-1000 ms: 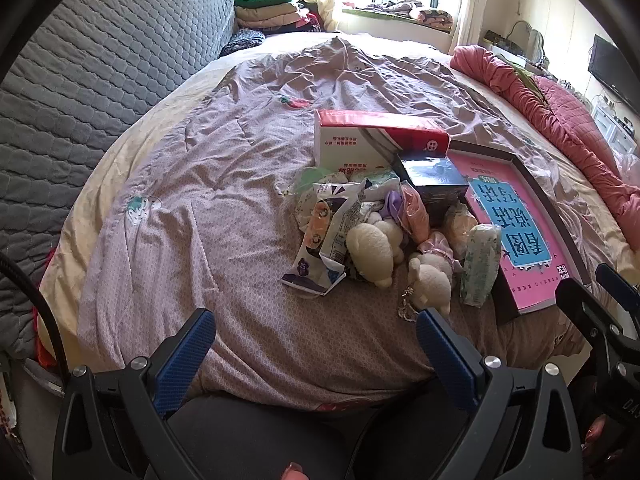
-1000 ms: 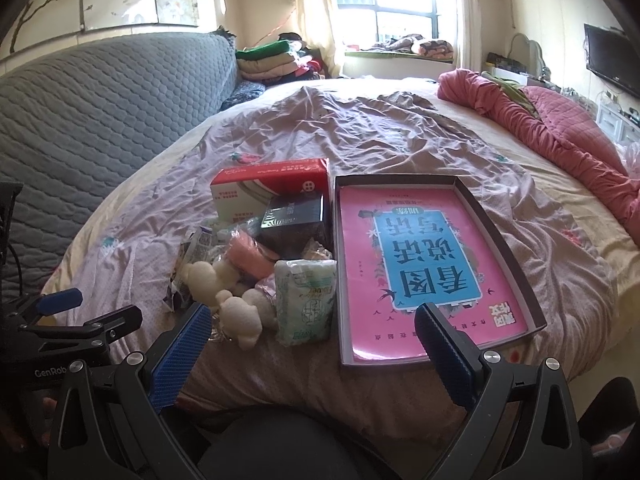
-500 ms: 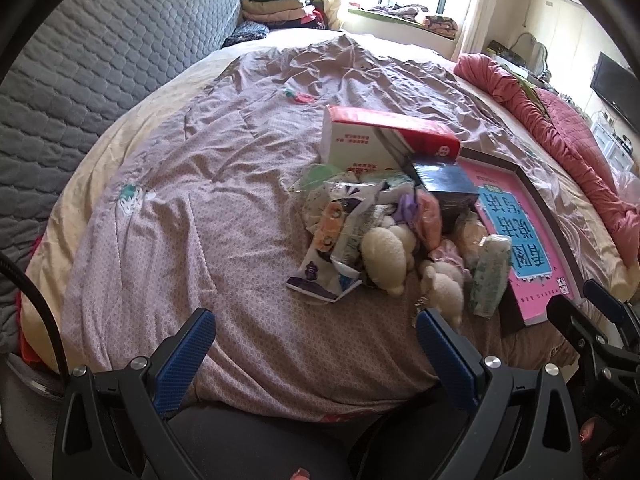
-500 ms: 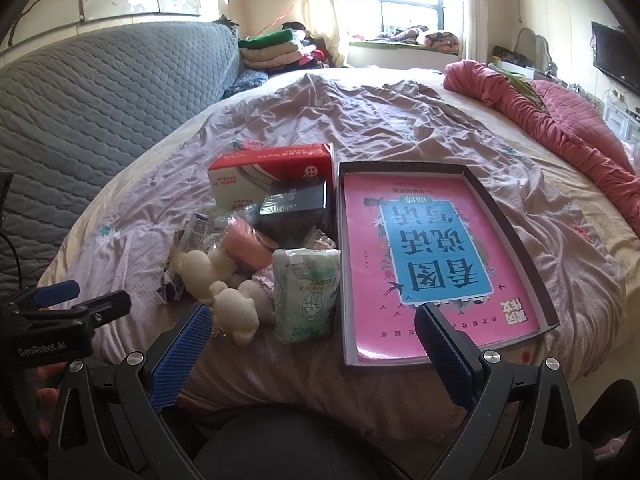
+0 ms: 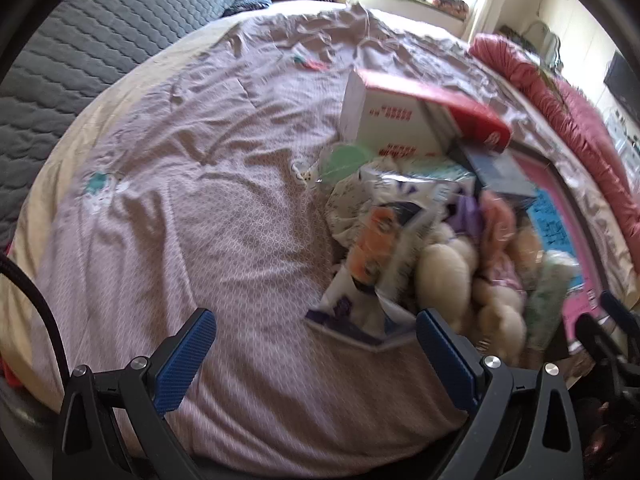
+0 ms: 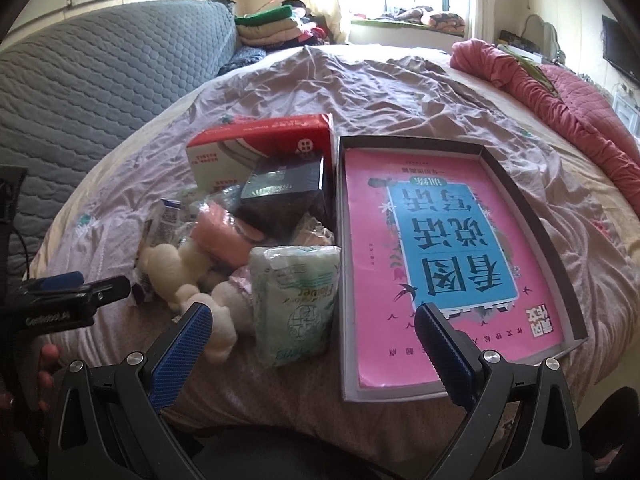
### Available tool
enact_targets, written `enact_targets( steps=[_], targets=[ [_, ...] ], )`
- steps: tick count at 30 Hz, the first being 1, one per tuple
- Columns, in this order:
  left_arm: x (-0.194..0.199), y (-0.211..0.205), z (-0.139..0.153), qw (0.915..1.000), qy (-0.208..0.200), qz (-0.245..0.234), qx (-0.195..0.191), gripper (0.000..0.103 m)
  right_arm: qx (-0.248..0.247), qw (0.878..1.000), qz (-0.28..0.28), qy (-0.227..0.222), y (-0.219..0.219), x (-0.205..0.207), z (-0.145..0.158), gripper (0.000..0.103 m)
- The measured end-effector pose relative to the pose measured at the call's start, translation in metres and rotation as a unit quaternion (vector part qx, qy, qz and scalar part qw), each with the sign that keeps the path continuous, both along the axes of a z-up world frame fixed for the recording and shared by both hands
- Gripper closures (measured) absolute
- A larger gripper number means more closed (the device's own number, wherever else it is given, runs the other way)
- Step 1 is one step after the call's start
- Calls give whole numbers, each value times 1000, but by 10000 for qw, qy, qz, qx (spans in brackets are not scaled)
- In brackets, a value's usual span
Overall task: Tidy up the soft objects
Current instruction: 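Grasp the white snack bag with left tool while right tool grasps white-green wrapped pack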
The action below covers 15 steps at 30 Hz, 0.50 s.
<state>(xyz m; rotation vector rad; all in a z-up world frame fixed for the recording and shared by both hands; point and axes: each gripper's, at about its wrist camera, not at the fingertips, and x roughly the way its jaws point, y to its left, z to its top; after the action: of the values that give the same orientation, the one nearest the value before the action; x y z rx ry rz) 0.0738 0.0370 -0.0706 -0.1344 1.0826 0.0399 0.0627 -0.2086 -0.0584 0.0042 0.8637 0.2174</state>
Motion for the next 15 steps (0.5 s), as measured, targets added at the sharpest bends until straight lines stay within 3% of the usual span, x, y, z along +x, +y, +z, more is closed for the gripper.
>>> enact_targets(
  steps=[4, 9, 15],
  targets=[
    [11, 4, -13, 9996, 173, -108, -185, 4, 29, 10000, -31, 44, -2, 4, -3, 2],
    [17, -3, -16, 9992, 134, -314, -221, 13, 11, 10000, 12, -45, 0, 9, -3, 2],
    [26, -7, -17, 9979, 98, -526, -368, 39, 148, 9998, 94, -34, 4, 17, -3, 4]
  ],
)
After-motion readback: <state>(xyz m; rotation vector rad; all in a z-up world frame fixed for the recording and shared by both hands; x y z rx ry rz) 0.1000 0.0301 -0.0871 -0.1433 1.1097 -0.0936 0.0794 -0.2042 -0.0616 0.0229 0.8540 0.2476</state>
